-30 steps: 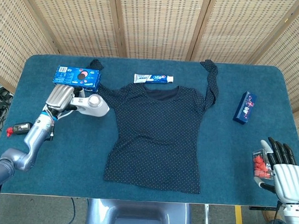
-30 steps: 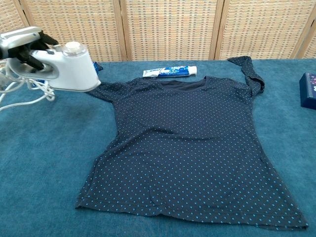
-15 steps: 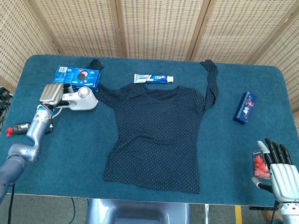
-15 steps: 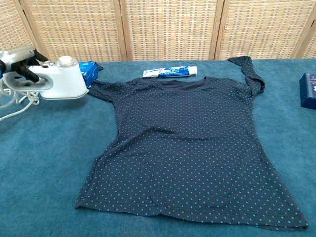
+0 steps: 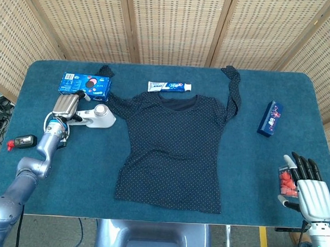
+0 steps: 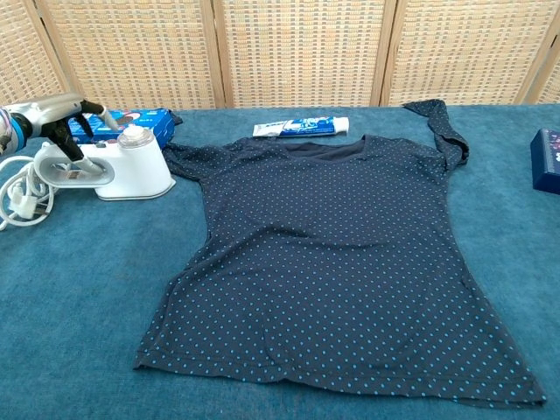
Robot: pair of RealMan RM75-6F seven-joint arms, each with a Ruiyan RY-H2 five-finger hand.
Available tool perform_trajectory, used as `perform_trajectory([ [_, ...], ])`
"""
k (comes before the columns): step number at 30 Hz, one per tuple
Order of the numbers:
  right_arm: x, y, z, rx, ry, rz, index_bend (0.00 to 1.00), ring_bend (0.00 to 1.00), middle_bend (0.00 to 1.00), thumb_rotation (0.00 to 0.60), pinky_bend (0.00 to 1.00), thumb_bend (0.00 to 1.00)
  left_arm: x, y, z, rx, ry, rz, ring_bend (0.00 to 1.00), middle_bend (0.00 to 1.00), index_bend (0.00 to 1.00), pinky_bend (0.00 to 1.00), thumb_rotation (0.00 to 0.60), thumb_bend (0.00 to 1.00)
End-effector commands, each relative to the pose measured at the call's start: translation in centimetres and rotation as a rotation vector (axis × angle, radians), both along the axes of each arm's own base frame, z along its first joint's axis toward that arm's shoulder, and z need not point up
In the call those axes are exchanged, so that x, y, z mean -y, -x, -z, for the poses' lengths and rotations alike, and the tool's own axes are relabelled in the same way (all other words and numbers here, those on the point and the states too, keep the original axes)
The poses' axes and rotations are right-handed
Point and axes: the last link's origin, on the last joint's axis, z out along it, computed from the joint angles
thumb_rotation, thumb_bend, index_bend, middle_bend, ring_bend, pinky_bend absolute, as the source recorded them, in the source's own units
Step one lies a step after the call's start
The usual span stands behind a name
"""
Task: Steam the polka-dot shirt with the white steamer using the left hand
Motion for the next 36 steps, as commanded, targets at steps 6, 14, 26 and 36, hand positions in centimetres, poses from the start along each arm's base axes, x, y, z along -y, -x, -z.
perform_trajectory([
  [6,-0.2,-0.2,-0.1,0.004,0.003,-0.009,0.0,0.0,0.0,0.6,0.0,0.0,0.8,-1.0,-0.2,0.051,-0.007,0.073,0.0,0.0,0.0,0.01,0.6,0.0],
  [14,-0.5,-0.5,-0.2,0.007,0.001,-0.028,0.0,0.0,0.0,0.6,0.0,0.0,3.7,-1.2,-2.9,0.093,-0.012,0.165,0.0,0.0,0.0,0.0,0.6,0.0],
  [26,-1.1,-0.9,-0.6,0.008,0.013,-0.052,0.0,0.0,0.0,0.6,0.0,0.0,14.6,-1.1,-9.4,0.054,-0.126,0.144,0.0,0.0,0.0,0.0,0.6,0.0],
  [36,-1.1,-0.7,-1.0,0.026,0.021,-0.049,0.0,0.0,0.0,0.6,0.0,0.0,23.9,0.4,-12.6,-0.035,-0.215,0.056,0.0,0.0,0.0,0.0,0.6,0.0],
])
